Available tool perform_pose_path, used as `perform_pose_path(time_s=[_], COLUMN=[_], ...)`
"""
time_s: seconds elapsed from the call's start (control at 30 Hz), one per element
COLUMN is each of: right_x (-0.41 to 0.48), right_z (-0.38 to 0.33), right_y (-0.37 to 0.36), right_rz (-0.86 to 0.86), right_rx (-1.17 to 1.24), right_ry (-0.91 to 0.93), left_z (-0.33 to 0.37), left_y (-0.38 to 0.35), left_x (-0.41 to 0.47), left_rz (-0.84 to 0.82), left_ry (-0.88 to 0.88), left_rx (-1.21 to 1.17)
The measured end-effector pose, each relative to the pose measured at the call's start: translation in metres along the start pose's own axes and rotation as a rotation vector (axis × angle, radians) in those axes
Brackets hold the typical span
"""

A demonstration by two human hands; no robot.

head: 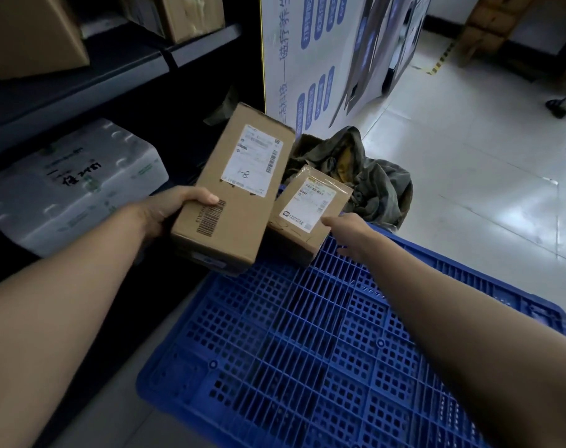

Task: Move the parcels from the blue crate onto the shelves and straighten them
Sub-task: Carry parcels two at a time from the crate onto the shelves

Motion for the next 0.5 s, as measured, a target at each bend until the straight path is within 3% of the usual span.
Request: perform_pose_path(time_s=[0.2,0.33,0.5], right_x=[0.032,0.055,0.08], right_z=[0.011,0.029,0.053], right_y=[-0.01,-0.017,-0.017], right_rz=[0.005,0.015,-0.016], right_rx=[0.024,0.083,0.257], right_ry=[-0.062,-0.145,-0.196], left_z=[-0.007,-0.016,-0.016], left_y=[0.033,0.033,0.031], left_x=[0.03,0.056,0.081], left_rz=[0.1,0.083,0.06], left_ry=[0.002,0.106,0.094], left_rx=[-0.03,0.079,0.069])
Point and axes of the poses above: each hand's wrist, its own x-axis towards the middle knuckle, its own y-axis out of the back of the hand, z = x × y, the point moved 6 cm from there along x, towards the middle knuckle, and after that the axes turned 4 degrees about y, right-handed, at the moved point
